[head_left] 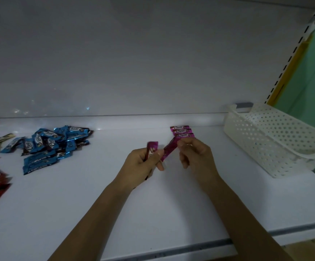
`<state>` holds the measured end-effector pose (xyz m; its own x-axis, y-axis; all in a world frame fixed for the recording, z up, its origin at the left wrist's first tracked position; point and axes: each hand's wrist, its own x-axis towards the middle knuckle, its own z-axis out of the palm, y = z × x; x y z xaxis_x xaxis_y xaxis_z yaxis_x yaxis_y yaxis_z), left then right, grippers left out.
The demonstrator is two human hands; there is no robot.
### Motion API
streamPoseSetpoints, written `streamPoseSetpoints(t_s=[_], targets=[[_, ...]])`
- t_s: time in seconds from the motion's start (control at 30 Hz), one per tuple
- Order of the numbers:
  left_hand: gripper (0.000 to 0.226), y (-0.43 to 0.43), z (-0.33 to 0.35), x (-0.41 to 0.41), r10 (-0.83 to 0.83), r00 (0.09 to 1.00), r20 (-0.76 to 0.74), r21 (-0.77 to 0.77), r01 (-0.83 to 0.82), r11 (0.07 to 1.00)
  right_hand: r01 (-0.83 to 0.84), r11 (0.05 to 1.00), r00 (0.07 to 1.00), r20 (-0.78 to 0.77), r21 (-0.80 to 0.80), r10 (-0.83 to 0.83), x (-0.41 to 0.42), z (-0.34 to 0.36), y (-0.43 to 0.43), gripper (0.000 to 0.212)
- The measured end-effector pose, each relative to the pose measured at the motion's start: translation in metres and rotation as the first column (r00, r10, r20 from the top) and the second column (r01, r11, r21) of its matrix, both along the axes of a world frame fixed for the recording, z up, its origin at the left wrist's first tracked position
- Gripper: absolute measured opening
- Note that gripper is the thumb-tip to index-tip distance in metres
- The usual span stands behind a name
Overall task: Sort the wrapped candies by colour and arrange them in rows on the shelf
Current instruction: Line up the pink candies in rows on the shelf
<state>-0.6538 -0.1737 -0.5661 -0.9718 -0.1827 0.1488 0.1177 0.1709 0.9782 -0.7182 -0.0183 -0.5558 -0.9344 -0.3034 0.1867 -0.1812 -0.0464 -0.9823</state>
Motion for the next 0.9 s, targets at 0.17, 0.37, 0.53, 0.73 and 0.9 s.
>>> streamPoseSetpoints(t_s=[0.17, 0.37, 0.53, 0.73, 0.9], targets=[[0.051, -0.003, -0.002, -0.001, -0.012, 1.0, 0.02, 0.038, 0.011, 0.999, -0.122, 0.976, 0.973, 0.173, -0.18, 0.154, 0.005, 0.007, -0.003, 0.02], [0.047, -0.001, 0.002, -0.002, 0.077, 0.997, -0.003, 0.096, -0.076, 0.992, -0.195, 0.946, 0.938, 0.232, -0.259, 0.257, 0.005, 0.011, -0.002, 0.024], [0.024, -0.005, 0.001, 0.0, 0.112, 0.993, -0.045, 0.143, -0.105, 0.984, -0.134, 0.986, 0.979, 0.138, -0.101, 0.148, 0.003, 0.0, -0.003, 0.012], [0.026, -0.008, -0.002, -0.002, 0.124, 0.99, -0.067, 0.116, -0.116, 0.987, -0.117, 0.988, 0.985, 0.112, -0.098, 0.128, 0.0, -0.003, -0.002, 0.028], [0.014, -0.007, -0.003, -0.003, 0.128, 0.99, -0.055, 0.095, -0.123, 0.988, -0.123, 0.992, 0.986, 0.112, -0.027, 0.125, 0.002, -0.004, -0.004, 0.009]])
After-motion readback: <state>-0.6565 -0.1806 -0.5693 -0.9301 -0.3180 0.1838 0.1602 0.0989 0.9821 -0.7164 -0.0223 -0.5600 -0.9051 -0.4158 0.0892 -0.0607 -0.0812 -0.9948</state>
